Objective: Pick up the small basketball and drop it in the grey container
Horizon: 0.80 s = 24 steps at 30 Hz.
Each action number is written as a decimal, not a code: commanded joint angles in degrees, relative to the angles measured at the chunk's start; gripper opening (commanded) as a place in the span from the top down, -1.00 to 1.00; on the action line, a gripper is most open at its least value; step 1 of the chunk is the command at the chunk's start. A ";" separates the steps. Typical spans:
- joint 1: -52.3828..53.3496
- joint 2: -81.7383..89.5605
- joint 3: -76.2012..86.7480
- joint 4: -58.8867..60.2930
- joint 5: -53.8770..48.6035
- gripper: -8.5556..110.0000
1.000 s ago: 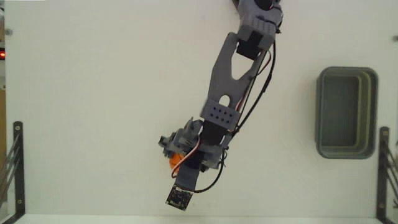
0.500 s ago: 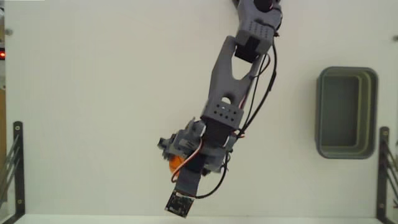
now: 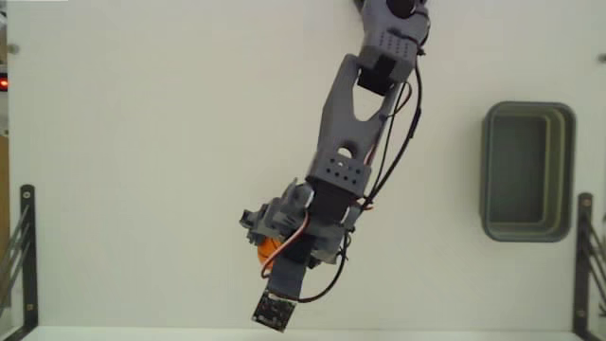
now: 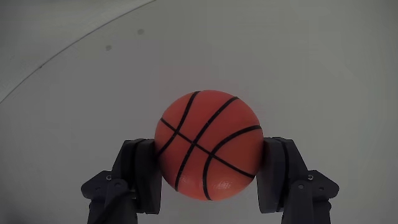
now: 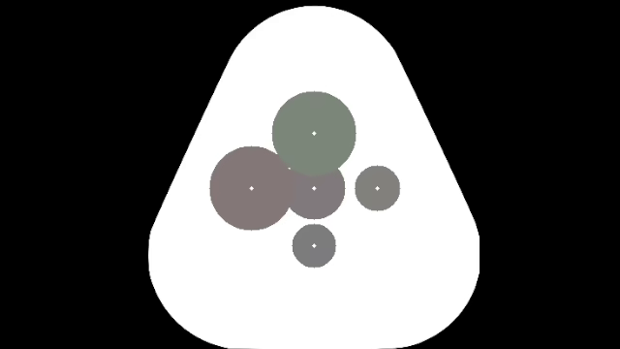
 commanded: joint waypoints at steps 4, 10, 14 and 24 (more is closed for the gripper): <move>-2.06 3.67 -1.03 0.13 0.26 -0.61; -5.31 5.67 1.04 0.07 0.26 -0.61; -7.86 7.25 2.66 0.03 0.26 -0.61; -16.28 12.44 8.01 -0.11 0.26 -0.61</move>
